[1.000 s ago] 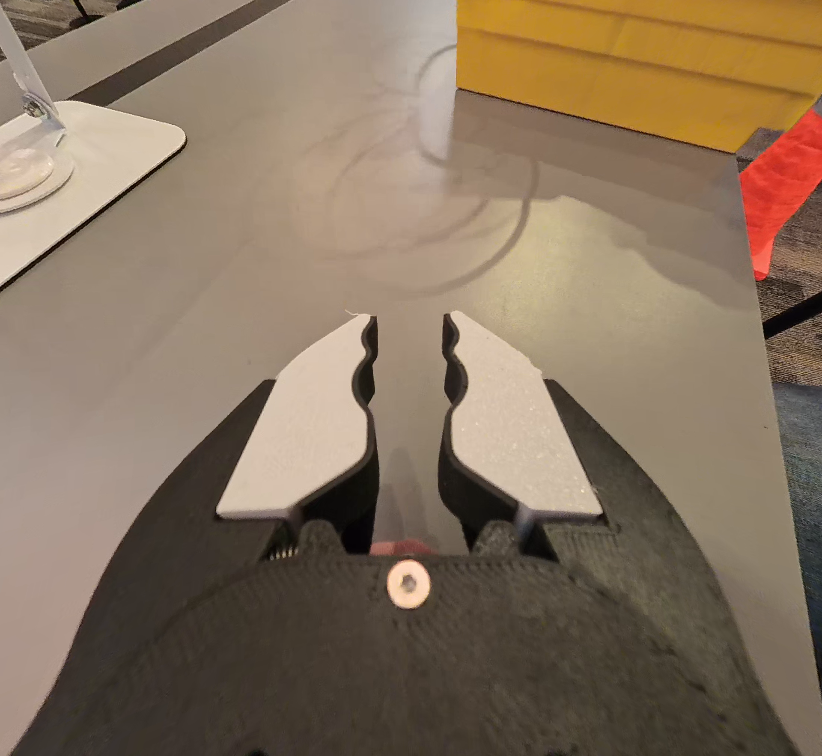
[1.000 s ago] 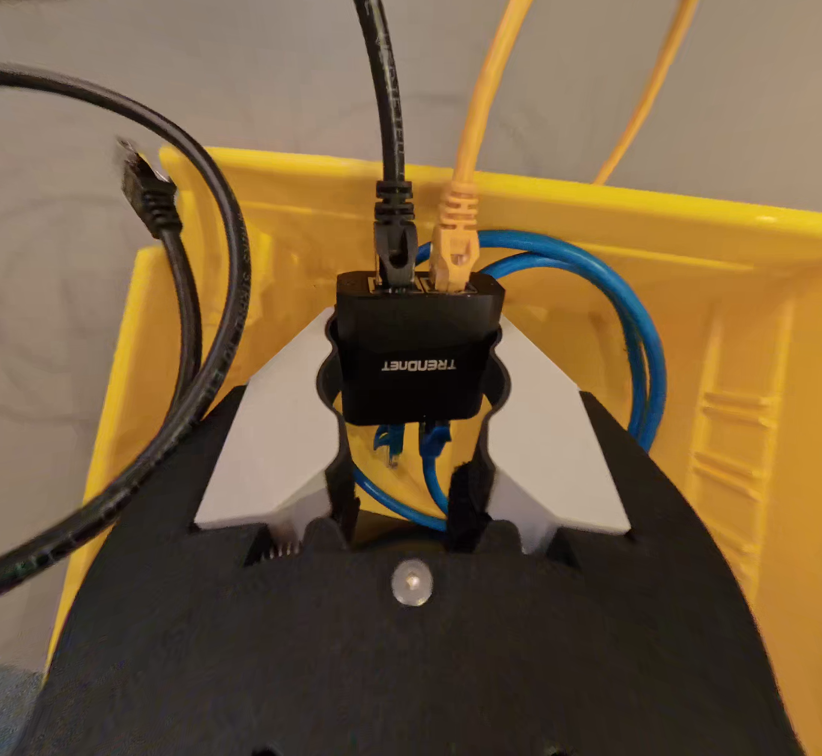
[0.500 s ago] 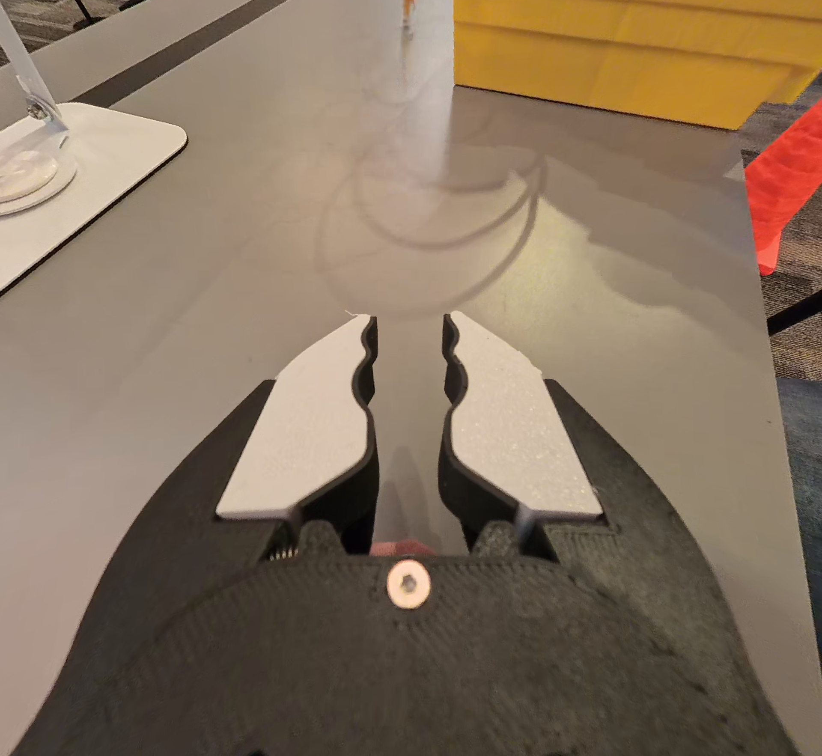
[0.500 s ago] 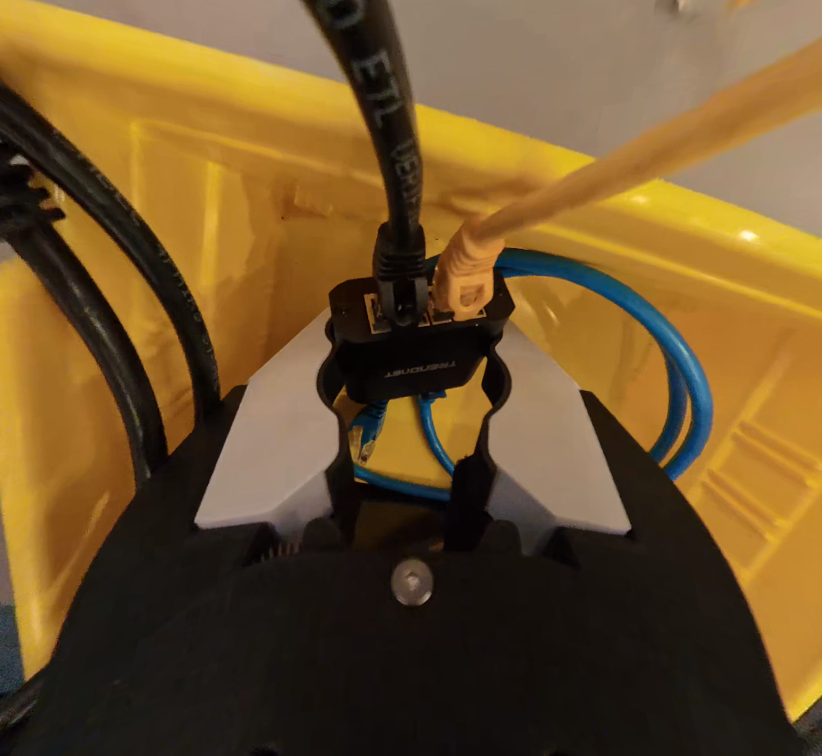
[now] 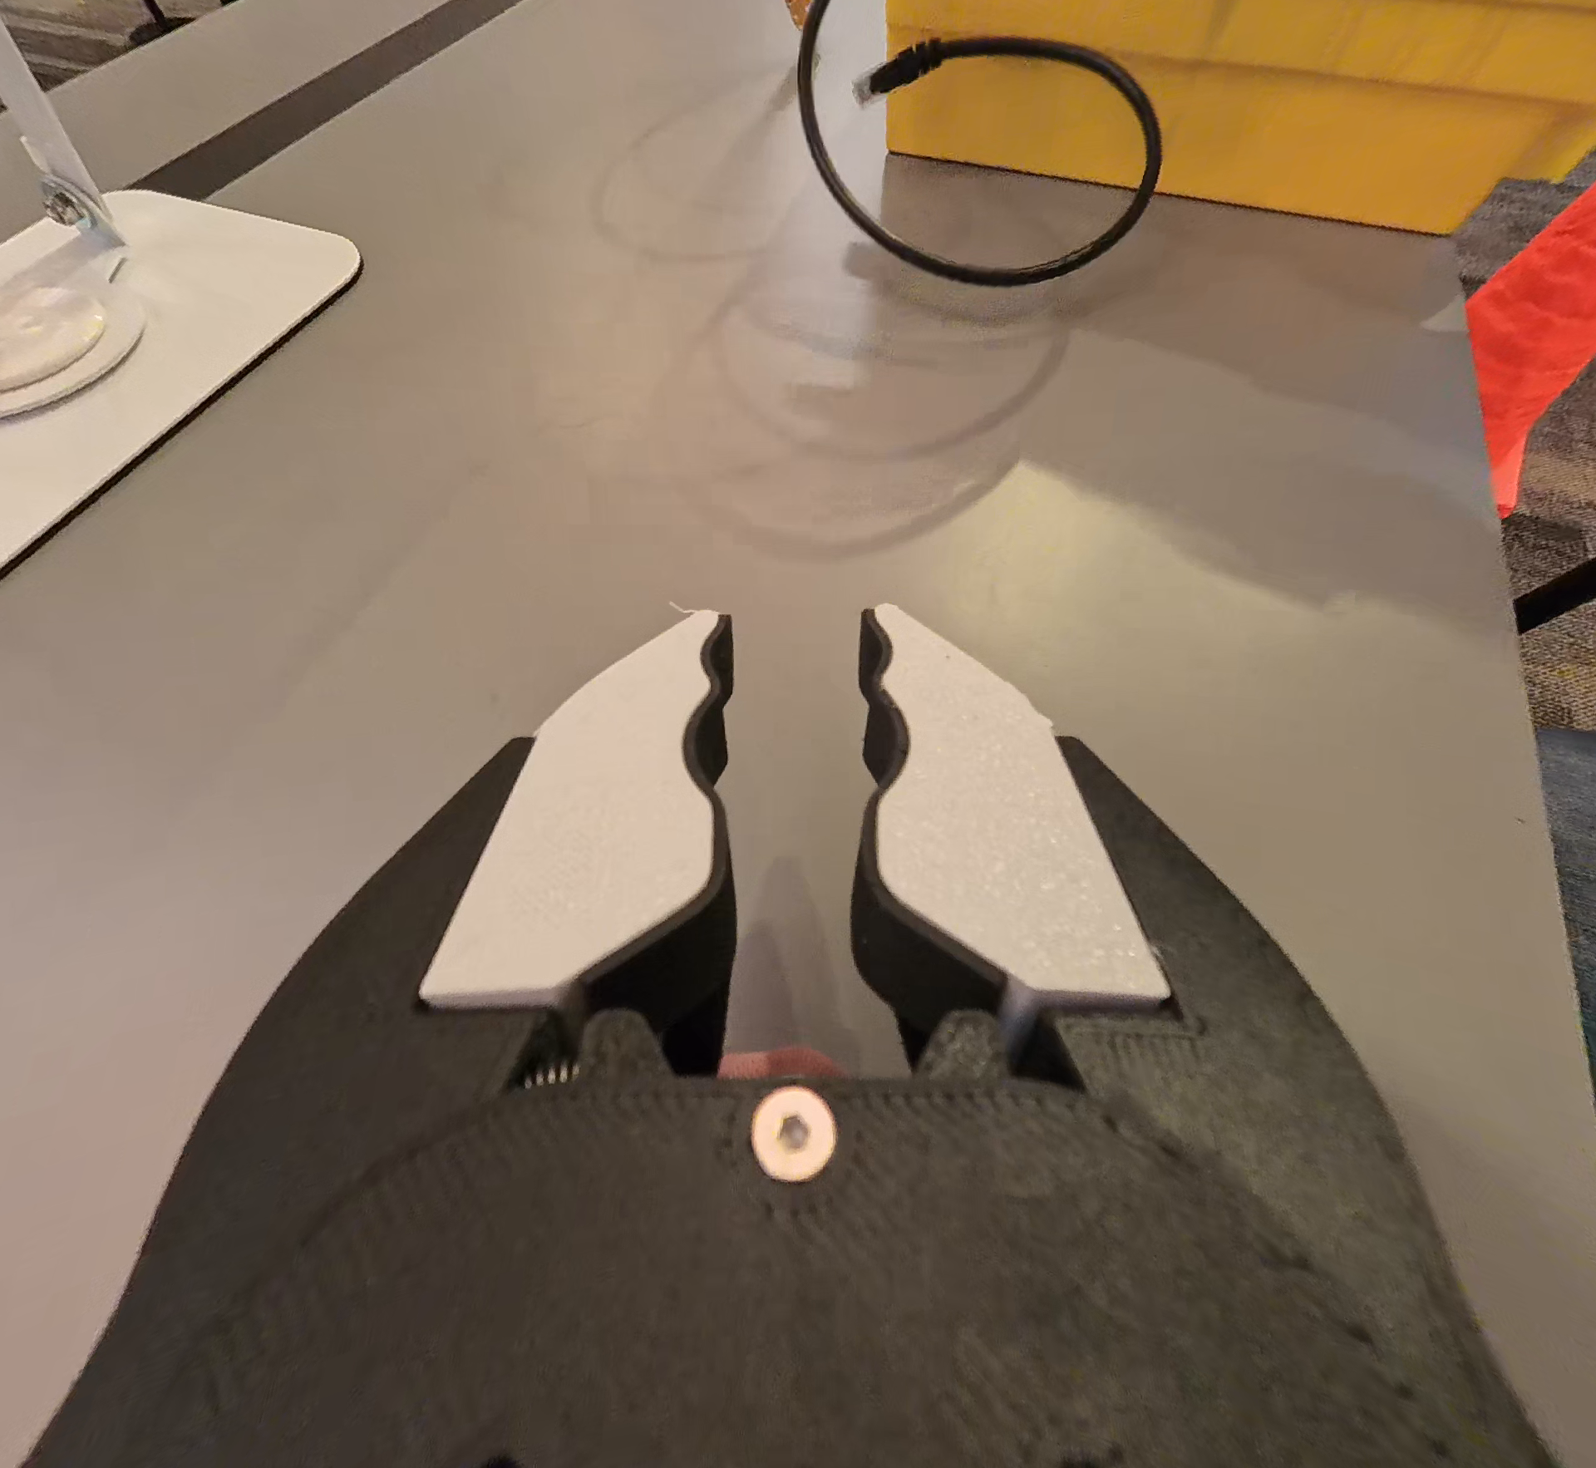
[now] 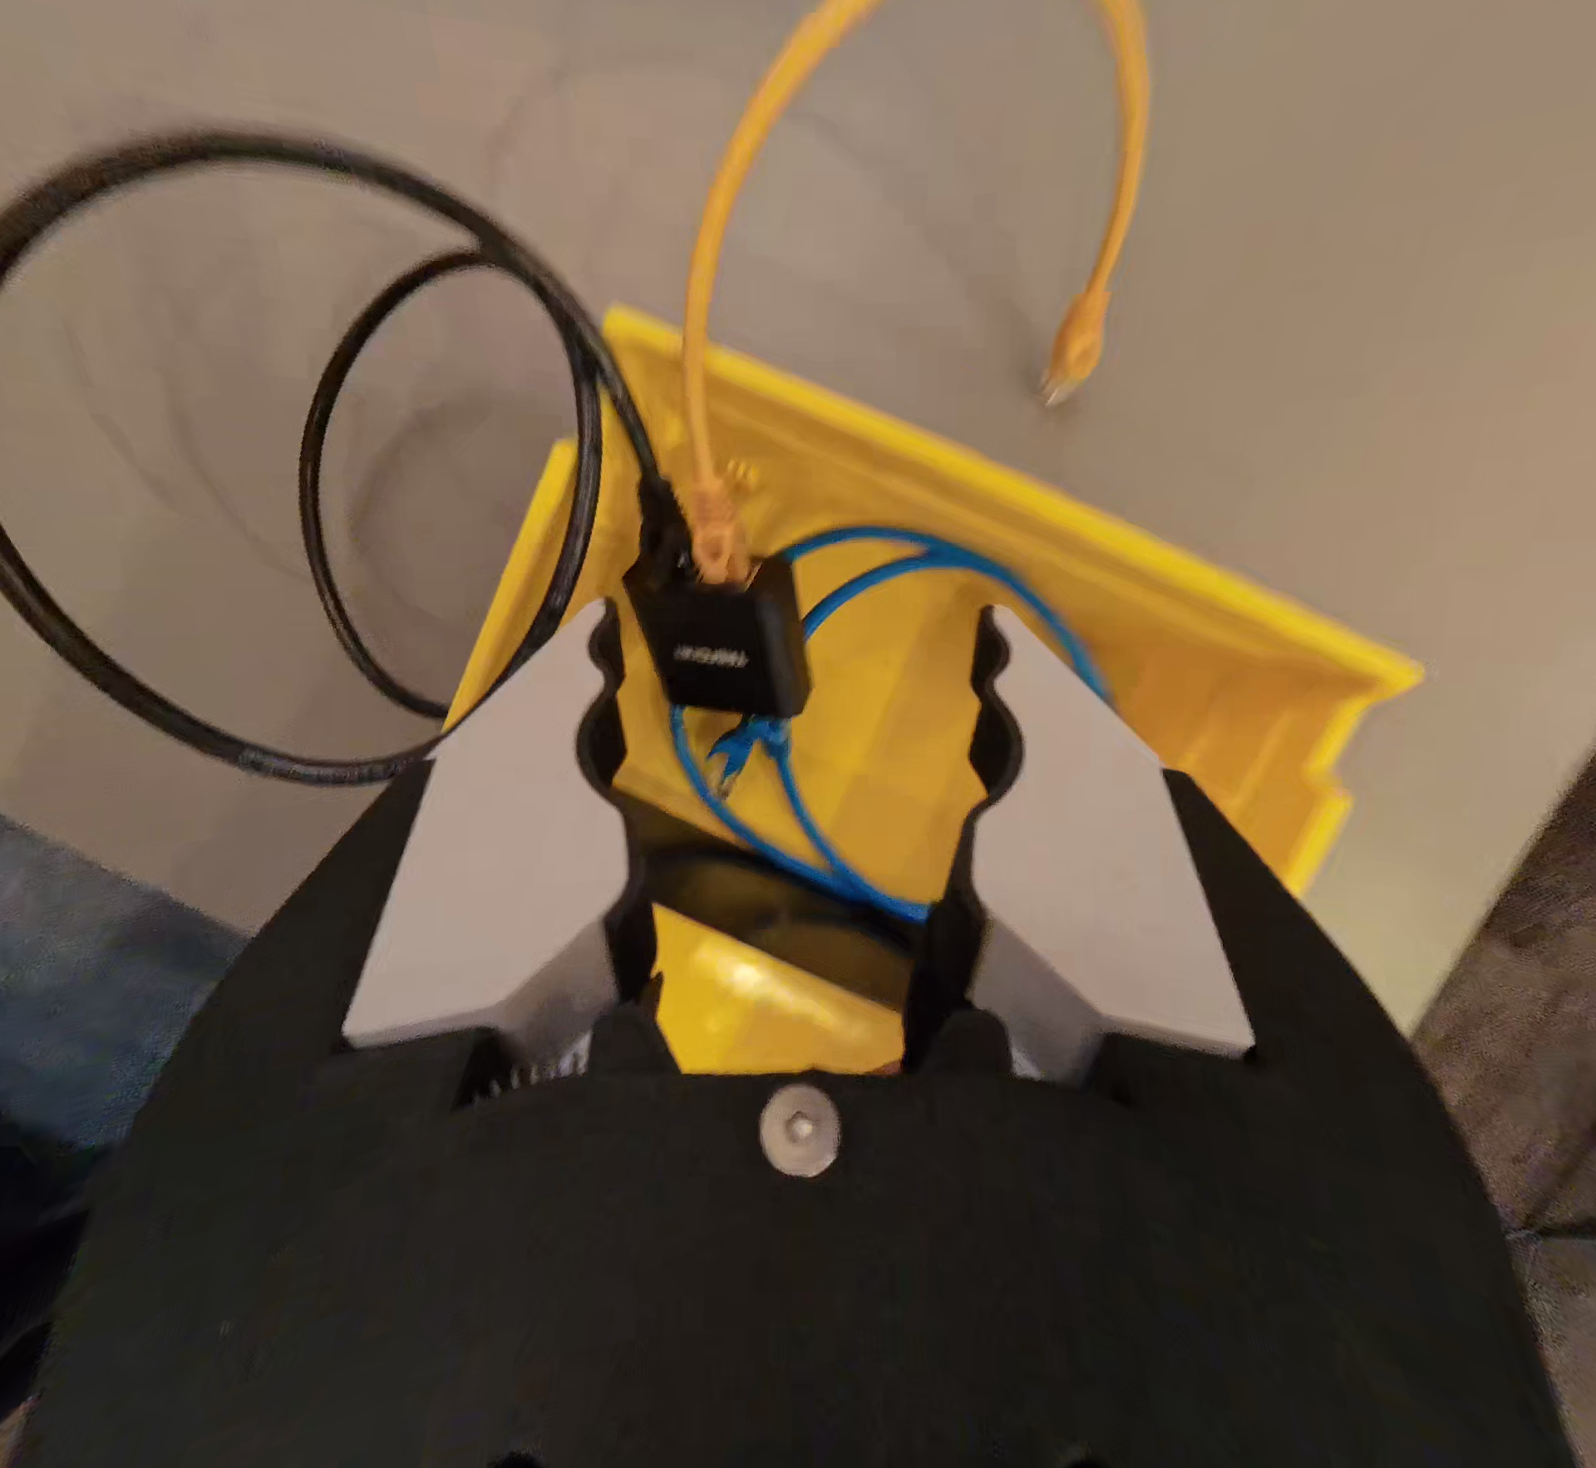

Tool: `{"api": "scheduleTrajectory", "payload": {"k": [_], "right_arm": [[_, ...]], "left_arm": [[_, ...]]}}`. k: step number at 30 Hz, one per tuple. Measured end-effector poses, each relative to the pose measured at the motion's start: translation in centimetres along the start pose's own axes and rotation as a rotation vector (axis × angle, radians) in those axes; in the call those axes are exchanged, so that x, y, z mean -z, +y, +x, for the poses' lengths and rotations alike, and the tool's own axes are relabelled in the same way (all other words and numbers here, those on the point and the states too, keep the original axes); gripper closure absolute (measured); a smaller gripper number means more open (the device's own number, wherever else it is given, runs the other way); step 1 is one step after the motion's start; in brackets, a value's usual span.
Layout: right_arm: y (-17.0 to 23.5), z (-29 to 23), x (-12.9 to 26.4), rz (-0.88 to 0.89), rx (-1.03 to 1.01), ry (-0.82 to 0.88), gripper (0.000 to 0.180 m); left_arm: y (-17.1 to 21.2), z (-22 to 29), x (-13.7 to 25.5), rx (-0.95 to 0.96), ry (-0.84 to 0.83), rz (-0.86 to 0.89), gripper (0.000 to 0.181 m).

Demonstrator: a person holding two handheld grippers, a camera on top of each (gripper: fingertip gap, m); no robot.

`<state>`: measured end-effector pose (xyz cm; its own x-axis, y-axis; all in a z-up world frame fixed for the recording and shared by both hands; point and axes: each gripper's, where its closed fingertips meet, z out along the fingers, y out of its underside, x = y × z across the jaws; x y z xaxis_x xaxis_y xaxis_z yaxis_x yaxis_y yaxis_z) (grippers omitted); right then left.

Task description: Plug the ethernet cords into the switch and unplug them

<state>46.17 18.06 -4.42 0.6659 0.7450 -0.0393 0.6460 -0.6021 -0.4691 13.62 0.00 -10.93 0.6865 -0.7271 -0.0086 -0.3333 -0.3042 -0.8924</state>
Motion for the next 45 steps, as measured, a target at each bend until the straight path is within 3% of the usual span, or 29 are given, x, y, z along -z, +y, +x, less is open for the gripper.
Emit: {"api": "scheduleTrajectory", "payload": {"k": [4, 11, 13, 15, 16, 22, 28, 32, 39, 45], "right_arm": [[-5.5, 2.6, 0.3, 0.087, 0.153, 0.112, 0.115], [-9.4, 6.9, -6.7, -0.048, 0.345, 0.247, 0.123], [-10.0, 8.1, -8.2, -0.054, 0.359, 0.29, 0.139], [-10.3, 7.9, -9.4, -0.036, 0.371, 0.26, 0.173], [-10.3, 7.7, -9.6, -0.033, 0.365, 0.242, 0.176], [-12.4, 7.4, -3.8, 0.089, 0.27, 0.283, 0.177], [-11.0, 7.8, 5.7, 0.11, 0.202, 0.464, 0.177], [-7.7, 7.6, 8.4, 0.068, 0.114, 0.477, 0.177], [-0.4, 8.5, 4.0, -0.005, -0.1, 0.337, 0.177], [1.9, 10.1, -1.3, -0.02, -0.212, 0.264, 0.177]], "left_arm": [[0.0, -0.1, 0.0, 0.007, 0.0, 0.001, 0.153], [0.0, -0.1, -0.1, 0.008, 0.004, -0.001, 0.153], [0.0, -0.1, -0.2, 0.005, 0.007, -0.002, 0.153], [0.0, -0.1, -0.2, 0.003, 0.009, -0.003, 0.153], [0.0, -0.1, -0.3, 0.002, 0.011, -0.003, 0.153], [-0.1, -0.2, -0.6, -0.005, 0.015, -0.012, 0.153], [0.0, -0.2, -0.7, -0.012, 0.009, -0.022, 0.153], [0.0, -0.2, -0.7, -0.018, 0.001, -0.023, 0.152], [0.4, 0.1, -0.8, -0.05, -0.012, -0.048, 0.152], [0.4, 0.0, -0.8, -0.046, -0.014, -0.046, 0.151]]}}
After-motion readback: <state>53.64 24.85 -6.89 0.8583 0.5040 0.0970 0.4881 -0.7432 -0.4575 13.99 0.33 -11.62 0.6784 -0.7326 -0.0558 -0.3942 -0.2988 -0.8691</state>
